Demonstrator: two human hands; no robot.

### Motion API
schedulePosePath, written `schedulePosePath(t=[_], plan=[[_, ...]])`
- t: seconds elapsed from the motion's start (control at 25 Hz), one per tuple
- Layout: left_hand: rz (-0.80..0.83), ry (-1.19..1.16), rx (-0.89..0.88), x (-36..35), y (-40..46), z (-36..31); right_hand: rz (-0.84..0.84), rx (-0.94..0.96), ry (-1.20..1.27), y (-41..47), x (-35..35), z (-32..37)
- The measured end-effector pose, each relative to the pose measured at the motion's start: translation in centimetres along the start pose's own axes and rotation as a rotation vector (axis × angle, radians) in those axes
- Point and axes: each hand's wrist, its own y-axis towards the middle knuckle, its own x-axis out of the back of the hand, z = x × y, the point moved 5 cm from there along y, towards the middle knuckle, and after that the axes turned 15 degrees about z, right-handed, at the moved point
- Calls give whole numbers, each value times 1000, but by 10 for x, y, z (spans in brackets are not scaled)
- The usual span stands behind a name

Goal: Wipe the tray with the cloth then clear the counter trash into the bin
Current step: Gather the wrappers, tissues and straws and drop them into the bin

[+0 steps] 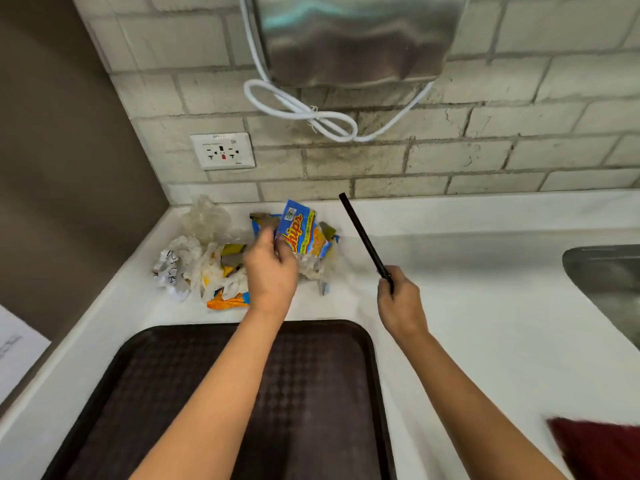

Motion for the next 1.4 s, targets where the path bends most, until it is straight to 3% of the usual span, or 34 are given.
schedulePosePath(t=[0.2, 0.44, 0.8, 0.96, 1.08, 1.24, 1.4], plan=[[161, -186, 77, 2, -78, -35, -43, 4, 49, -94, 30, 11], [282, -492, 301, 25, -177, -55, -139, -34, 257, -222, 55, 8], [523, -562, 317, 21, -300, -73, -372, -35, 467, -372, 78, -56], [605, -476, 375, -4, -360, -68, -411, -151, 355, -430, 89, -119], [759, -392, 450, -37, -412, -58, -364, -310, 222, -482, 96, -179], [860, -309, 517, -81, -473, -42, -194, -527, -15, -559, 98, -237], [986, -176, 718, -134, -545, -2, 21, -883, -290, -639, 103, -295]])
